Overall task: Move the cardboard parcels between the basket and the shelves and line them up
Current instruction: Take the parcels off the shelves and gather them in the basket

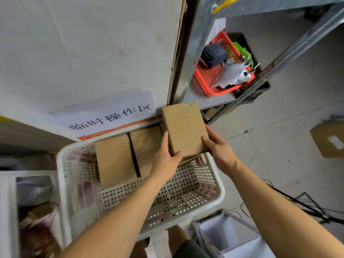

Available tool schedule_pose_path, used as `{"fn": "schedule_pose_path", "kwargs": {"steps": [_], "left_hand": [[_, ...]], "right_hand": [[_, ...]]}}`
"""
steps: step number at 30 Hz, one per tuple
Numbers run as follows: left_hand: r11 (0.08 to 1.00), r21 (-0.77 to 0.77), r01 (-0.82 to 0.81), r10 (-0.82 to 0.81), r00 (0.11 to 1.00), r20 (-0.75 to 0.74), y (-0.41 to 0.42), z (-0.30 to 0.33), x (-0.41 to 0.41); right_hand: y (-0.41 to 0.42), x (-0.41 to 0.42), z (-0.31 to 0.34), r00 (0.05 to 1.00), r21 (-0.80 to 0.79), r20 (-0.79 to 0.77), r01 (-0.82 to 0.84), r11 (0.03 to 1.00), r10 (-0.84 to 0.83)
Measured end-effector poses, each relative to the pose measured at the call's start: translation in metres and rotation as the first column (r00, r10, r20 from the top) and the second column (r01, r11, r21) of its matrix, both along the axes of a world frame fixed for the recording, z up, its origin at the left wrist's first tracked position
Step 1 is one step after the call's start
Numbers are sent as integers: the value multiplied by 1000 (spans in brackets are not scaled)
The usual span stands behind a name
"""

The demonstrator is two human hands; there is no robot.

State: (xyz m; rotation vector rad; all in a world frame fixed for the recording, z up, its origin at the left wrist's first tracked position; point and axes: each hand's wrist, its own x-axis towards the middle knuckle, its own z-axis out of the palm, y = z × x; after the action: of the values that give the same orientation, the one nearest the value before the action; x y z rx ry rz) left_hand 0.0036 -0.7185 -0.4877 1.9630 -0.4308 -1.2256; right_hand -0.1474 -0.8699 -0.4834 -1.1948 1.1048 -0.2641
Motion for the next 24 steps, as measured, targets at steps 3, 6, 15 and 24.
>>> {"fn": "schedule_pose_path", "kwargs": {"steps": [3,6,15,24], "left_hand": [[1000,8,11,-11,1000,15,-2,2,-5],[999,8,43,-43,999,12,-1,3,-2],[991,6,136,-136,987,88,25,35,28],[986,-16,167,-150,917,370,131,96,86]], "right_hand": [[-2,0,-2,999,-23,-25,-34,999,33],[-2,-1,0,996,-45,-59,-67,997,64],[37,19,47,937,-343,-349,-117,932,-10],[133,74,120,883,-466,-396,-429,774,251]]}}
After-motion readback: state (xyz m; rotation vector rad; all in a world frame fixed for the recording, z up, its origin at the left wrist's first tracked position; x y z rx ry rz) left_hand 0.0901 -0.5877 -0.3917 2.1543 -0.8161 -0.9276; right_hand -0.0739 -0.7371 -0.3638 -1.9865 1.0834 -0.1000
